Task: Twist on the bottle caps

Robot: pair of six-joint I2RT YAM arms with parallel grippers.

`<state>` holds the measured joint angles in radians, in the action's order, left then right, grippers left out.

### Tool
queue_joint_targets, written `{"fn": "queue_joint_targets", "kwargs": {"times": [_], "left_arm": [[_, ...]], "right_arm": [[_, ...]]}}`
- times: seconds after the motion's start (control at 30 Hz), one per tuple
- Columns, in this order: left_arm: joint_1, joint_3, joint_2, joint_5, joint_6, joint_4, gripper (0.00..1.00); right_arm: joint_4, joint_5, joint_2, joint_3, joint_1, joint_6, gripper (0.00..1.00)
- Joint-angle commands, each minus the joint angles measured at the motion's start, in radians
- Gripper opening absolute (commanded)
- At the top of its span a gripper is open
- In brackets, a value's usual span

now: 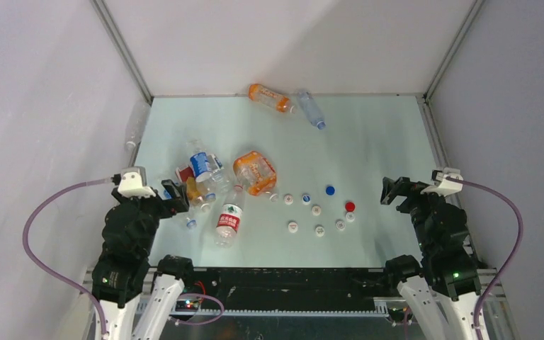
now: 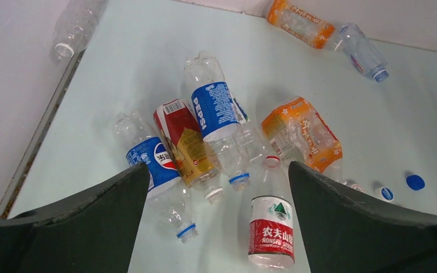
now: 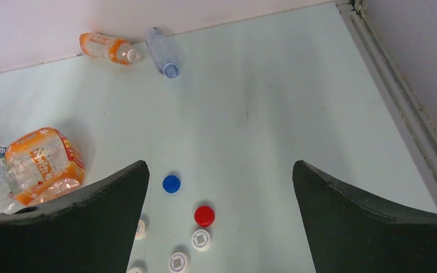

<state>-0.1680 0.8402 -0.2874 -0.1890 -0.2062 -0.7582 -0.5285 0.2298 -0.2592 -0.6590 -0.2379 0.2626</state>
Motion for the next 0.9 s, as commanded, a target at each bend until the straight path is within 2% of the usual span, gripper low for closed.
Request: {"fn": "queue_joint_targets", "kwargs": {"times": [0.0, 0.2, 0.4, 0.5, 0.57, 0.6, 0.67, 0.73, 0.87], "left_arm": [[-0.004, 0.051, -0.042, 0.011, -0.041, 0.011, 1.00], [-0.004, 0.090, -0.105, 0.041, -0.064, -0.038, 1.00], [-0.004, 0.158, -0.266, 0.245, -0.092, -0.140, 1.00], [-0.006, 0.165, -0.359, 0.334, -0.105, -0.176, 1.00], [-0.029, 0.159, -0.421, 0.361, -0.107, -0.190, 1.00], [-0.044, 0.149, -0.457, 0.339, -0.110, -0.185, 1.00], [-0.118, 0.136, -0.506, 0.277, -0.128, -0.167, 1.00], [-0.193, 0.133, -0.562, 0.211, -0.146, -0.155, 1.00], [-0.296, 0.125, -0.667, 0.071, -0.189, -0.135, 1.00]], "right_arm": [[-0.013, -0.020, -0.028, -0.047, -0.004, 0.016, 1.00], [-0.063, -0.057, -0.089, -0.070, -0.004, 0.033, 0.99], [-0.189, -0.091, -0.289, -0.157, -0.002, 0.118, 1.00], [-0.269, -0.087, -0.373, -0.229, 0.001, 0.259, 0.99], [-0.264, -0.162, -0.401, -0.250, 0.003, 0.295, 0.99], [-0.251, -0.260, -0.403, -0.242, 0.004, 0.298, 0.99], [-0.201, -0.342, -0.393, -0.205, 0.005, 0.312, 0.99], [-0.127, -0.391, -0.373, -0.154, 0.007, 0.302, 0.99], [-0.103, -0.426, -0.358, -0.111, 0.016, 0.251, 0.99]]}}
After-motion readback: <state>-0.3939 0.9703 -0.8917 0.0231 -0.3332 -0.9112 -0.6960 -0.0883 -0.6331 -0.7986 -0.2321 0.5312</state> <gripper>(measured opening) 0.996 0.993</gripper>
